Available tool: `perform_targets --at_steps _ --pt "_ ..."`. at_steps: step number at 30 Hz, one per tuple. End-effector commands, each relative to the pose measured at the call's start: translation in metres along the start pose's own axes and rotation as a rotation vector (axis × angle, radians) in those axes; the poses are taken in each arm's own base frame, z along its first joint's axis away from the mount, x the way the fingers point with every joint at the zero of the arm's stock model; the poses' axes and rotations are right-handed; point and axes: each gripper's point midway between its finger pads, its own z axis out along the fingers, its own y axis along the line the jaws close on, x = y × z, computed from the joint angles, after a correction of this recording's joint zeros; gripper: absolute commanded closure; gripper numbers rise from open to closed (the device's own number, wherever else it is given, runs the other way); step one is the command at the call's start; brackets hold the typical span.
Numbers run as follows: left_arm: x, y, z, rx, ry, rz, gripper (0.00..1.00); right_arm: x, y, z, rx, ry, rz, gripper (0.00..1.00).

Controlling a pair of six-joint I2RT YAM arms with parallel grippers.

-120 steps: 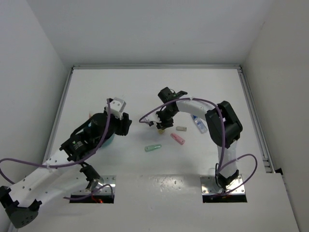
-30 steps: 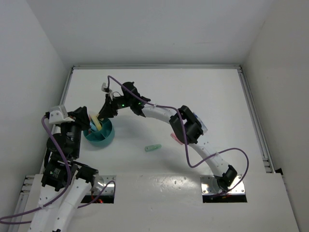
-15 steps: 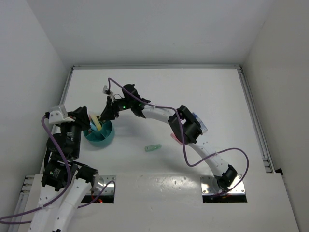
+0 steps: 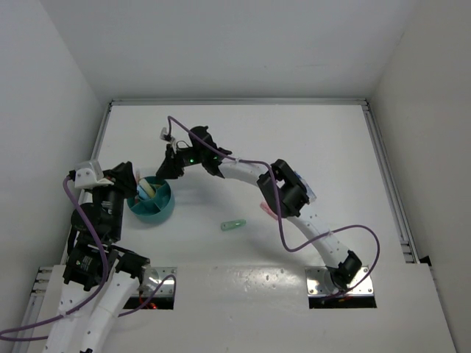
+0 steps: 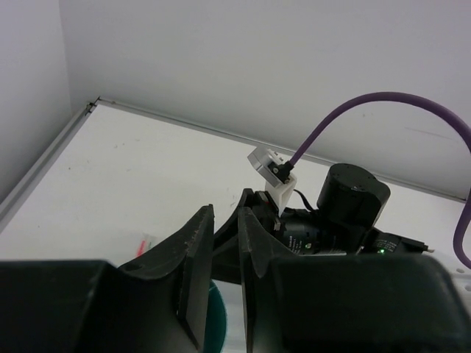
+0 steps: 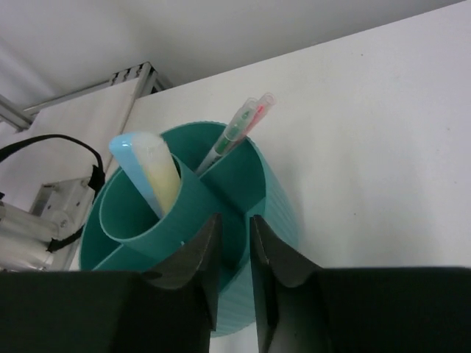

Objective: Sort the stationery into containers
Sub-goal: Place the stationery in the storage box, then pick up the stationery from the center of the board.

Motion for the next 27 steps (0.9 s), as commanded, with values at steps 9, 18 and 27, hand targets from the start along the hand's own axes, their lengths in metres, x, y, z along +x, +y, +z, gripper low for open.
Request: perform_targets --at_steps 9,18,27 --pt "0.008 -0.017 0.007 0.089 0.025 0.009 0.98 -0.056 -0.071 -0.134 0.635 0.372 -0.290 0.57" --pt "0.014 -0.022 0.009 0.113 0.050 0.015 0.37 0.040 -0.022 -0.335 0.682 1.095 -0.338 0.79" --pt "0.018 -0.027 0.010 0.138 0.066 0.017 0.33 0.125 0.013 -0.386 0.621 1.336 -0.187 0.38"
